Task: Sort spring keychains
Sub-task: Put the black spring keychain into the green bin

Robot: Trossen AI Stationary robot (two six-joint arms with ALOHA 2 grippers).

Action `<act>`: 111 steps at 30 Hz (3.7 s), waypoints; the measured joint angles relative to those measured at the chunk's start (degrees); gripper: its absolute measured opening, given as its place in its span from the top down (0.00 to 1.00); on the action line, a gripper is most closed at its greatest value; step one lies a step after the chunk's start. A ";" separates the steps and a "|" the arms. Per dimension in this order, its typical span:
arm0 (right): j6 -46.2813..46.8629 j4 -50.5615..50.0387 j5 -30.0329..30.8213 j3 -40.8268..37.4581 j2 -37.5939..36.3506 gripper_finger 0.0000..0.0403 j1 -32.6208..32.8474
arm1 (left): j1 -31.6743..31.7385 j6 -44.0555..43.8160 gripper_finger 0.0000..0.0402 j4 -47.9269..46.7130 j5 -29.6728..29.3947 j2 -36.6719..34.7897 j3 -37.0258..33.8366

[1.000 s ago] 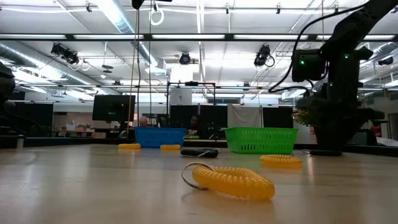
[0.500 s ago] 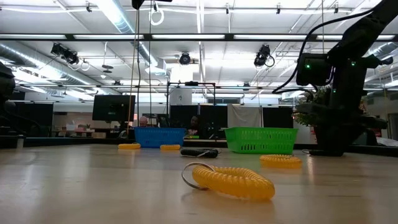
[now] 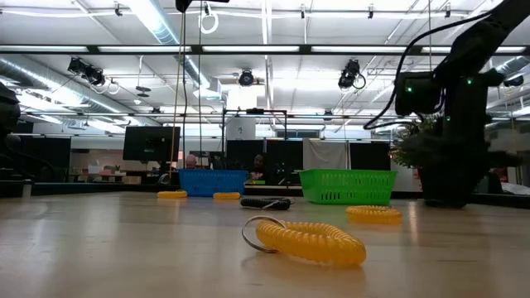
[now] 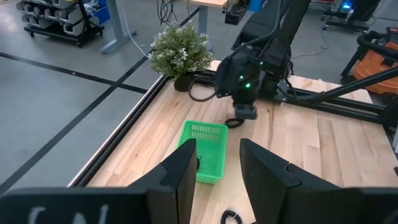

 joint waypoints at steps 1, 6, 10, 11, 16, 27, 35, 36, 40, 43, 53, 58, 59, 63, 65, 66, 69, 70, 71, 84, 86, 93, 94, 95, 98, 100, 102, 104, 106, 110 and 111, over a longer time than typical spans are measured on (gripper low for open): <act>-0.42 -0.90 0.04 1.28 -0.69 0.99 0.33 | 0.00 0.04 0.69 0.01 0.00 0.00 0.00; -1.36 -7.71 0.75 7.59 -4.93 1.00 2.86 | 0.00 0.12 0.69 0.02 -0.09 0.00 0.00; -1.07 -9.98 2.69 13.69 -9.77 1.00 4.93 | 0.00 0.17 0.69 0.06 -0.09 0.00 0.00; -1.25 -10.30 2.88 15.15 -10.90 1.00 5.43 | 0.00 0.21 0.69 0.15 -0.09 0.02 0.00; -4.11 -5.85 3.11 22.84 -15.86 1.00 7.15 | 0.00 1.63 0.69 2.91 1.04 0.02 0.00; -20.22 36.98 -4.80 29.04 -22.22 1.00 15.43 | -0.02 7.58 0.69 13.46 6.72 0.02 0.00; -26.82 44.98 -4.21 29.01 -22.46 1.00 17.82 | -0.02 7.56 0.69 13.35 6.81 0.02 0.00; -26.74 45.23 -4.21 29.01 -22.03 1.00 17.82 | -0.02 7.57 0.69 13.35 6.81 0.02 0.00; -23.77 41.68 -2.67 33.63 -17.46 1.00 17.80 | -0.02 7.55 0.69 13.35 6.64 0.02 0.00; -24.64 35.50 -2.07 42.41 -11.19 1.00 17.82 | -0.02 7.53 0.69 13.35 6.62 0.02 0.00; -28.47 6.86 0.47 63.09 5.04 1.00 17.84 | -0.02 6.08 0.69 13.34 6.62 -0.02 0.00; -23.04 -4.55 5.25 63.09 8.58 1.00 14.80 | -0.01 4.60 0.69 13.27 6.60 -0.24 0.00; -20.24 -6.86 5.52 63.09 9.38 1.00 13.63 | -0.02 4.60 0.69 13.25 6.61 -0.24 0.00; -11.30 -11.77 7.64 63.05 12.34 1.00 10.29 | 0.00 4.62 0.69 13.25 6.59 -0.24 0.00; -10.61 -13.40 7.57 63.05 13.62 1.00 9.30 | 0.03 4.65 0.69 13.25 6.31 -0.24 0.00; -9.98 -15.24 7.55 63.06 14.56 1.00 8.97 | 0.03 4.72 0.69 13.25 6.01 -0.24 0.00; -9.81 -20.84 7.74 63.06 17.98 1.00 7.98 | 0.04 5.10 0.69 13.22 5.25 -0.24 0.00; -10.12 -22.77 7.83 63.05 19.20 1.00 7.69 | 0.05 5.16 0.69 13.25 4.93 -0.24 0.00; -10.72 -24.39 7.84 63.05 20.47 1.00 7.38 | 0.05 5.21 0.69 13.25 4.58 -0.24 0.00; -14.96 -31.62 5.78 62.96 34.64 1.00 5.99 | 0.05 5.21 0.69 12.29 4.02 -0.24 0.00; -14.93 -31.65 5.80 62.94 35.41 1.00 5.99 | 0.05 5.21 0.69 11.79 4.04 -0.24 0.00; -14.32 -30.98 5.22 57.15 35.76 1.00 5.24 | 0.05 5.19 0.69 9.44 4.04 -0.24 0.00; -14.31 -30.61 4.88 55.79 35.76 1.00 5.16 | 0.05 5.19 0.69 9.22 4.02 -0.24 0.00; -14.30 -29.97 4.69 54.45 35.76 1.00 5.06 | 0.05 5.19 0.69 9.01 4.02 -0.24 0.00; -13.54 -26.43 4.28 50.71 35.78 1.00 4.46 | 0.05 5.19 0.69 8.90 4.02 -0.24 0.00; -12.78 -24.40 4.16 49.16 35.78 1.00 4.08 | 0.05 5.19 0.69 8.88 4.03 -0.24 0.00; -12.73 -22.83 4.17 48.11 35.78 1.00 3.67 | 0.05 5.19 0.69 8.90 4.02 -0.24 0.00; -12.33 -21.96 4.23 47.57 35.78 0.99 3.34 | 0.05 5.28 0.69 8.90 4.02 -0.24 0.00; -11.59 -21.72 4.27 47.51 35.80 0.96 3.07 | 0.05 5.97 0.69 8.90 4.02 -0.24 0.00; -11.33 -21.77 4.24 47.51 35.80 0.84 3.04 | 0.05 6.07 0.69 8.90 4.02 -0.24 0.00; -11.48 -21.83 4.22 47.51 35.80 0.81 3.04 | 0.05 6.08 0.69 8.90 4.02 -0.24 0.00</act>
